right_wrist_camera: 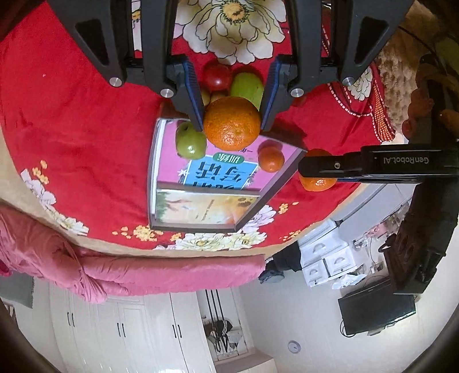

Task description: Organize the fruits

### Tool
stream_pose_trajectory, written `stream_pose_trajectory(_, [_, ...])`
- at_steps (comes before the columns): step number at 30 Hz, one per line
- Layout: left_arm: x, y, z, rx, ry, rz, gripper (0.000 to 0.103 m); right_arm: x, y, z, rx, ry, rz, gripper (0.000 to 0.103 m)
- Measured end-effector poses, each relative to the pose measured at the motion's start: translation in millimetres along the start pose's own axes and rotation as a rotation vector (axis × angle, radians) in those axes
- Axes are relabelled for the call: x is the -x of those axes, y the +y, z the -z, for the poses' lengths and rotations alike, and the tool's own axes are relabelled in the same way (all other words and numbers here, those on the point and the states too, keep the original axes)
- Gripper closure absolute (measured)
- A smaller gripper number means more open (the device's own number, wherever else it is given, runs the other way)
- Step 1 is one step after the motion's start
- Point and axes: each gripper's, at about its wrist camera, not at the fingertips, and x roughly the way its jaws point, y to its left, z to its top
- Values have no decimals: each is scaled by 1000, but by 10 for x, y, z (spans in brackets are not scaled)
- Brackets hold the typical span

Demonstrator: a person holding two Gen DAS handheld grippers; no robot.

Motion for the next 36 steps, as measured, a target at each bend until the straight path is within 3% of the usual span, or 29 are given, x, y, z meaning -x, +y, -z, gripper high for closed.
stream_pose_trajectory(21, [-349, -60, -175, 5, 17, -7, 62, 80, -335, -218, -44, -67, 69, 64])
stream_pose_trajectory(36, [-737, -54, -123, -38, 64, -33, 62, -62, -530, -286, -45, -42, 132, 64])
